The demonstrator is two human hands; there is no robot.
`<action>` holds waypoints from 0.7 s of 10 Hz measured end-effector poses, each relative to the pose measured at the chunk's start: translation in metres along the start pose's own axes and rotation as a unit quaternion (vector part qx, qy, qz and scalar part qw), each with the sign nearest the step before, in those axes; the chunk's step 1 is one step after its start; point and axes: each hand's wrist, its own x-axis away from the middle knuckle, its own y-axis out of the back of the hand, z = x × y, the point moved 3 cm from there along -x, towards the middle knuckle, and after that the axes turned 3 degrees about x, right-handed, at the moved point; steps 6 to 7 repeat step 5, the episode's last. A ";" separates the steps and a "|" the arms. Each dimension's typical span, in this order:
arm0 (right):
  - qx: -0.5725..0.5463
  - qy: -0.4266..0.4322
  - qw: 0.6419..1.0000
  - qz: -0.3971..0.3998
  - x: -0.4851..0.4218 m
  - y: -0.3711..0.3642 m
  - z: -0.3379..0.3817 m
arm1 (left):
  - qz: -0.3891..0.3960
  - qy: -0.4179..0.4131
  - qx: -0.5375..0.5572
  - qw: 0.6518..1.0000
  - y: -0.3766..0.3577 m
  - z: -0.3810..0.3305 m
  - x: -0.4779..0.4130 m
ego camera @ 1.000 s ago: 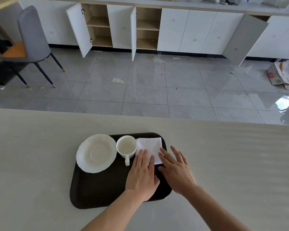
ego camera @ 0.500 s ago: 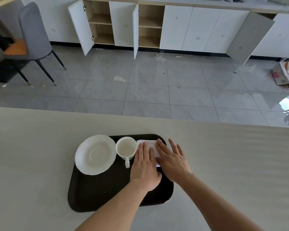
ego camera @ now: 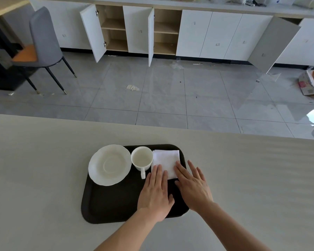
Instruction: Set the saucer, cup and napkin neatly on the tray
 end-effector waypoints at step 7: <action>-0.100 -0.051 0.988 -0.109 0.026 0.049 0.018 | -0.028 0.001 0.053 0.998 0.040 -0.001 0.034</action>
